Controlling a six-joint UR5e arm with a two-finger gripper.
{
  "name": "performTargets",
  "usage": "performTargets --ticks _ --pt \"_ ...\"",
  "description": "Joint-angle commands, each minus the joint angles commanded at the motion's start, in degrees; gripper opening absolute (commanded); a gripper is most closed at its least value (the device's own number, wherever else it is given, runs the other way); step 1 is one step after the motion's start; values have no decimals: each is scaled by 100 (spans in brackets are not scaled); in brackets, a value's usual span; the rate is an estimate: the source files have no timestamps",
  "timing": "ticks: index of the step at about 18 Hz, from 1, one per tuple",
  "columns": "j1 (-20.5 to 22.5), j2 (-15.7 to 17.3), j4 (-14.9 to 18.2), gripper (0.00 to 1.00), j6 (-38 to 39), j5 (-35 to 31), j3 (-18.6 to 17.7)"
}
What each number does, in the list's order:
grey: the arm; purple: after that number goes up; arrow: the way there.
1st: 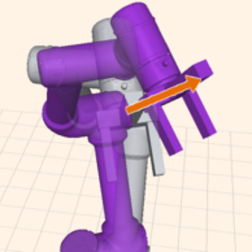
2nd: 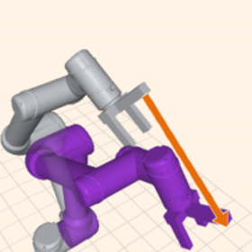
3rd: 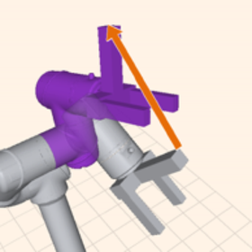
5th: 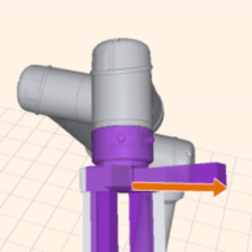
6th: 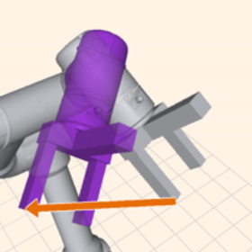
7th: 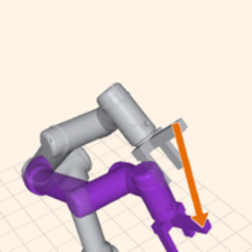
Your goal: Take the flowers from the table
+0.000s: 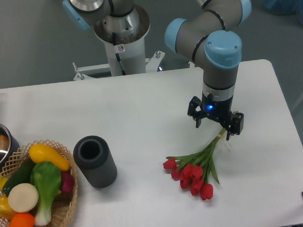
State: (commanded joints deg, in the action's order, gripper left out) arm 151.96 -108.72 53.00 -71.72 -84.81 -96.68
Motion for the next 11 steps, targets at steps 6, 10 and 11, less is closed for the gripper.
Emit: performTargets --ticks 6,10,11 --pt "-18 0 -9 100 18 -106 0" --pt "-26 -18 -9 100 53 -123 -35" --pt "-26 -18 -17 100 35 -149 -61"
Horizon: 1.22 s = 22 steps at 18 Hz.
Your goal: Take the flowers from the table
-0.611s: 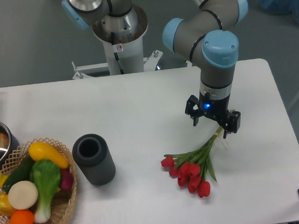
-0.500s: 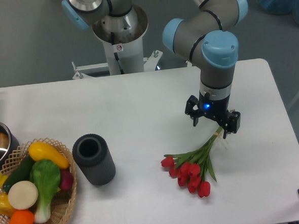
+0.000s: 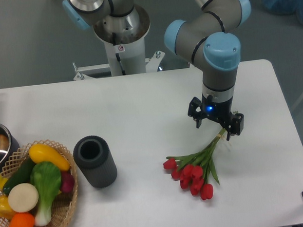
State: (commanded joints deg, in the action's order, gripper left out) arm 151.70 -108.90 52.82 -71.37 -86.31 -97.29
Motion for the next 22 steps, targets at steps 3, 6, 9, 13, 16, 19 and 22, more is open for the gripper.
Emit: performTargets --ticks 3,6,9,13,16,19,22 --pt "-123 -9 -271 100 0 -18 -193" --pt "-123 17 -580 100 -35 0 -413" --pt "-132 44 -571 100 44 43 -475" --pt "-141 -8 -580 100 613 35 -475" --pt "-176 -87 -782 100 817 -70 -492" --pt "-237 -245 -835 100 826 -315 -423" --pt "-491 -518 -818 100 835 -781 -151"
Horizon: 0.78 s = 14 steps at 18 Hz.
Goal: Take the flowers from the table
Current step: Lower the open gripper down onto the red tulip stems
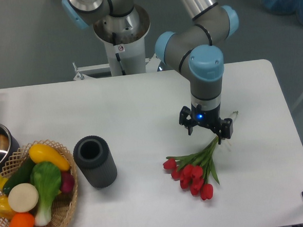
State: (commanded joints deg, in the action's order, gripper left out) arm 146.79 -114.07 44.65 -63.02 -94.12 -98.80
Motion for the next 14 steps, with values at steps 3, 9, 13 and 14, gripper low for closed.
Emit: performTargets --ticks 3,9,13,14 --pt "-80 -194 0 100 193 -80 115" --pt "-124 -475 -9 100 176 -115 264" --pt "-194 -651 0 100 193 -282 335" --pt "-221 -704 0 93 193 -282 326"
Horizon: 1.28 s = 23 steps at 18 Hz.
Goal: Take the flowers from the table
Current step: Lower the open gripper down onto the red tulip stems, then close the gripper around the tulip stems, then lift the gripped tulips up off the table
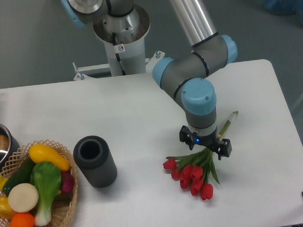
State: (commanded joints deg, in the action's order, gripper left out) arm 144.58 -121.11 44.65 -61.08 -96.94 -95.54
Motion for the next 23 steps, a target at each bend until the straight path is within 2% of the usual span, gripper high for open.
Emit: performTargets --ticks 2,4,6,8,9,18,20,23 --pt "-9 -44 0 87 0 0 0" --pt "-9 -80 0 76 9 9 0" --pt "-9 -71 0 41 9 9 -26" --pt "-9 -36 0 10 9 9 8" --pt "-9 -18 0 3 0 61 17" --pt "43 385 123 0 536 17 -27" --pt "105 491 350 0 536 18 26" --pt "158 562 894 0 466 26 403"
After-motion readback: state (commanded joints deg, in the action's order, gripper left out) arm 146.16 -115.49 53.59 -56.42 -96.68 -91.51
